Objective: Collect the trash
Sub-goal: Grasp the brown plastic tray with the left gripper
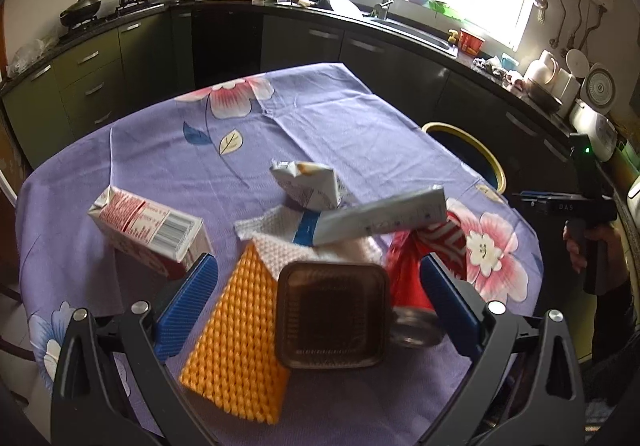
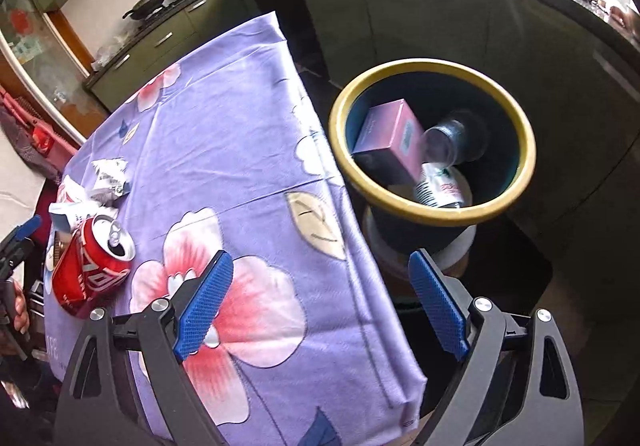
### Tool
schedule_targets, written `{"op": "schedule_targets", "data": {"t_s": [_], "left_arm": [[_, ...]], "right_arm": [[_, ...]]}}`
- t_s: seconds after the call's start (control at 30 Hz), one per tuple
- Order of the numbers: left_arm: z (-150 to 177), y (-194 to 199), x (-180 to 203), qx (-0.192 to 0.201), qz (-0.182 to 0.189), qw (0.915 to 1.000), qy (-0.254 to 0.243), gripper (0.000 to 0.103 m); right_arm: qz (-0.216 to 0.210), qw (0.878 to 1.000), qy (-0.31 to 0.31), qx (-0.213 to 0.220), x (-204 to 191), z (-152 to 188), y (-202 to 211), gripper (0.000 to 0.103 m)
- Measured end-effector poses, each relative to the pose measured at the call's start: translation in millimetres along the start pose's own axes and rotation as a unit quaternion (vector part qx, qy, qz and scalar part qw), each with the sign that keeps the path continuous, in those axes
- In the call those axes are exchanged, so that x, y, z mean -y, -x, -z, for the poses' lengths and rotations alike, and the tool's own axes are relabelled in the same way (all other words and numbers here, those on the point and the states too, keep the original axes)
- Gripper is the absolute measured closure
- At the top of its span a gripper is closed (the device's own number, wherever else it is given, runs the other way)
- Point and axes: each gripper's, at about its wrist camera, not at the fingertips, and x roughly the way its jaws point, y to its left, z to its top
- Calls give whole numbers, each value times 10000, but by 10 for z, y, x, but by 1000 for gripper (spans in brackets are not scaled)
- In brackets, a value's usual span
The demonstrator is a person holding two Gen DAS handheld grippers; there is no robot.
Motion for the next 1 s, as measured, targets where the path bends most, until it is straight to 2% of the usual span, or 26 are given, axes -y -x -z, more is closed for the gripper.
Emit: {"op": "schedule_targets", "data": {"t_s": [0.2,0.23,0.33,0.37,0.5,0.57,0.77,0.83,0.9,1.0], "left_arm": [[105,-71,-92,-274,13,9996,-35,8],[107,-92,-114,-315,52,9995,-16,13],[110,-198,-194,-493,74,9988,30,42],[111,-230,-207,-532,58,9986,32,48],[147,-345,-209,-748,85,9972,-31,57],[151,-359,-189,-784,103,9968,-72,70],[148,-327,-184,-695,-28,9975,-79,92],[146,-299,-176,-639,-74,9979,-91,93],[143,-266,-168,-590,-105,9982,-88,98],[134,-205,-166,-537,-93,9985,-78,99]], "right_arm": [[-157,9999,-7,-10,-39,-19,-28,15],[-176,9998,-9,-12,-49,-25,-33,15],[-204,9998,4,-24,-85,-23,-53,15],[-209,9998,5,-30,-97,-19,-62,15],[-205,9998,8,-66,-122,-16,-88,15],[-213,9998,-7,-63,-128,-22,-90,15],[-245,9997,3,-89,-145,-29,-123,15],[-259,9996,10,-112,-151,-23,-140,15],[-267,9996,11,-122,-153,-17,-150,15],[-284,9995,-1,-118,-147,-12,-154,15]]}}
